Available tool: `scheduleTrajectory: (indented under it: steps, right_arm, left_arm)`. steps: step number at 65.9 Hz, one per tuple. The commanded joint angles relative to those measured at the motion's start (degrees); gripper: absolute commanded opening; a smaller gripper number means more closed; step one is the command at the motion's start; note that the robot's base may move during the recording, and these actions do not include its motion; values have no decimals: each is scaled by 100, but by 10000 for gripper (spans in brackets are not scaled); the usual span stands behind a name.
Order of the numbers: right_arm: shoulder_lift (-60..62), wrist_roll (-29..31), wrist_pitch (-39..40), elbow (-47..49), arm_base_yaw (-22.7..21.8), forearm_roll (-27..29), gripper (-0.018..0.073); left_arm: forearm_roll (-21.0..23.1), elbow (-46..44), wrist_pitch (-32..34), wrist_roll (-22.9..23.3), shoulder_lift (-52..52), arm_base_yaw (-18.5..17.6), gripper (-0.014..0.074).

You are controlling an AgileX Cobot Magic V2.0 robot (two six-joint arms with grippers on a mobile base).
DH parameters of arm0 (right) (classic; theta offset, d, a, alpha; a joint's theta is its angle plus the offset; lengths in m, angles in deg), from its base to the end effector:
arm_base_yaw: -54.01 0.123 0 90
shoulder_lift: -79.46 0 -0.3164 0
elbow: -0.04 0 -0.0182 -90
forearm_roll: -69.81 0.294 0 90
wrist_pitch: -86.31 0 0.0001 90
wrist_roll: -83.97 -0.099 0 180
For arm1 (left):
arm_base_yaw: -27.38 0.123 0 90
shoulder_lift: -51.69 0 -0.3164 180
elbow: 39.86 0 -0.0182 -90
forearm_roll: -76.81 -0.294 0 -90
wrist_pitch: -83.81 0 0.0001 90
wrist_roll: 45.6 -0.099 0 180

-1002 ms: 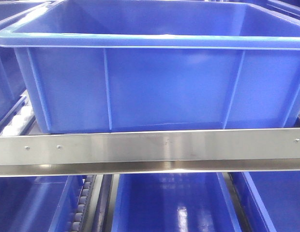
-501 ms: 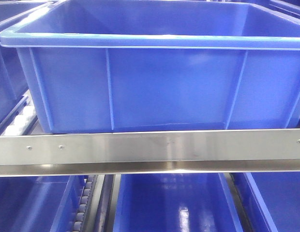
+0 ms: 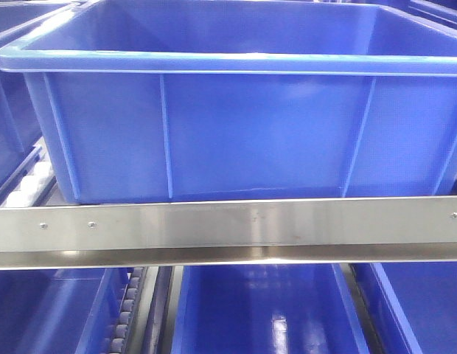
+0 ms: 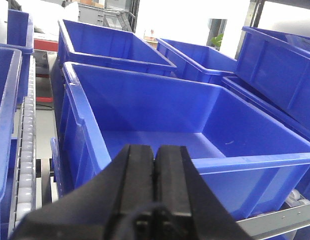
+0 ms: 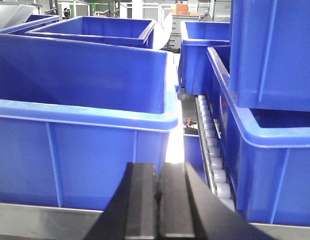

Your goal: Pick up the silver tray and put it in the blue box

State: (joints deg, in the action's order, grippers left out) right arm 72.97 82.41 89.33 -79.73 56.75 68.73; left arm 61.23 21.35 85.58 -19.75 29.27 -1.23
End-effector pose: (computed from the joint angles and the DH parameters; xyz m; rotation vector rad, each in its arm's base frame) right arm 0.0760 0.0037 0.2077 -0.0294 1.4527 0.0467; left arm 0.0836 -0.0465 0.3082 0.2385 1.4343 -0.5632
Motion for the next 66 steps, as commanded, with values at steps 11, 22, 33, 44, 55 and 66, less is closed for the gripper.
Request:
scheduleTrajectory:
  steps: [11,22,33,44,55,66]
  right_arm:
    - [125,58,554,-15,-35,7,52]
    - [125,58,554,-15,-35,7,52]
    - [125,58,554,-15,-35,7,52]
    - [125,58,549,-15,-35,7,52]
    - [125,58,549,-15,-35,7,52]
    - [125,58,548,-15,-35,7,52]
  left_arm:
    - [-19,-175,472,4,-40,-10,-104]
    - [-36,-175,472,4,-40,-10,-104]
    - [582,-165,109,-907,-18,224,-104]
    - [1997,65,-278,-3003,437,1080,-104]
    - [1997,679,-278,-2995,1241,1937,-104]
    - [1939,1328,-177,-2440,1715,2322,-104]
